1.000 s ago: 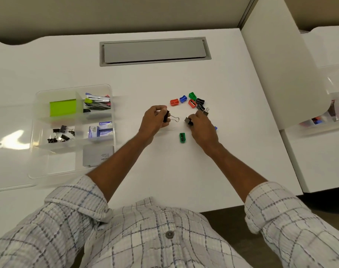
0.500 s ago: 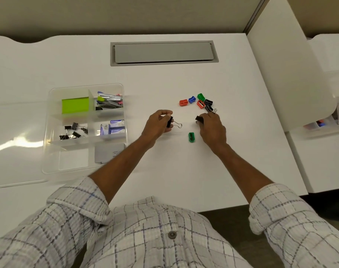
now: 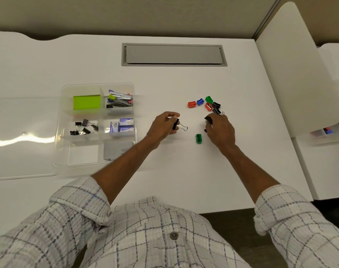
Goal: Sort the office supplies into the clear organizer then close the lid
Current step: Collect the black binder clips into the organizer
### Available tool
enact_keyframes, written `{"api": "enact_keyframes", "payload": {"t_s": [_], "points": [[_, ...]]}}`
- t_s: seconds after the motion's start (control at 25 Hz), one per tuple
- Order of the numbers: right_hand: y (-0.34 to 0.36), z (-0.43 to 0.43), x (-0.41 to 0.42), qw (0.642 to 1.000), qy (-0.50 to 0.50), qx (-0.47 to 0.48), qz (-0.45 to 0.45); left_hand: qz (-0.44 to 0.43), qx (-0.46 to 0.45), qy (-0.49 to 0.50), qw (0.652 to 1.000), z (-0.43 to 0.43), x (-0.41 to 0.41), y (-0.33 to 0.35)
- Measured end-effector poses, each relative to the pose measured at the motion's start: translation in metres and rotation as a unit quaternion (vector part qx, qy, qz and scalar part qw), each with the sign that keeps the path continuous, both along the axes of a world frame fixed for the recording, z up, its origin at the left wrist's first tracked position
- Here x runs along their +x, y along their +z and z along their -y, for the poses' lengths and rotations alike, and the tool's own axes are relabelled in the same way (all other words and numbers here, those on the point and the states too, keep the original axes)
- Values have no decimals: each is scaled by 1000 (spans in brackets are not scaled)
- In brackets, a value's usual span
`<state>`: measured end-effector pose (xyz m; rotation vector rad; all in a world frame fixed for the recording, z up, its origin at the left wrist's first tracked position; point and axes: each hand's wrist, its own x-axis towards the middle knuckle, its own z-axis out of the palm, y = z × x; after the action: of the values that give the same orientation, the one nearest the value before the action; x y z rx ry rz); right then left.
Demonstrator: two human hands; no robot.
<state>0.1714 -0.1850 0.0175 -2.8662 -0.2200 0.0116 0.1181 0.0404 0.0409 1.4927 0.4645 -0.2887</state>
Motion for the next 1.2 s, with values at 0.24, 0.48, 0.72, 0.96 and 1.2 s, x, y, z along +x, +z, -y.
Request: {"api": "enact_keyframes", "payload": {"t_s": [0.24, 0.48, 0.72, 0.96, 1.2], "points": [[15, 7, 5, 971, -85, 210, -78, -37, -41, 26, 998, 0, 3, 3], [3, 15, 1, 983, -44, 124, -131, -113, -133, 82, 981, 7, 2, 8], [-7, 14, -12, 994, 4, 35, -101, -99, -134, 80, 983, 3, -4, 6], [16, -6, -5, 975, -52, 176, -128, -78, -126, 51, 988, -5, -13, 8], [57, -62, -10, 725, -179, 510, -427, -24, -130, 62, 989, -21, -29, 27]]}}
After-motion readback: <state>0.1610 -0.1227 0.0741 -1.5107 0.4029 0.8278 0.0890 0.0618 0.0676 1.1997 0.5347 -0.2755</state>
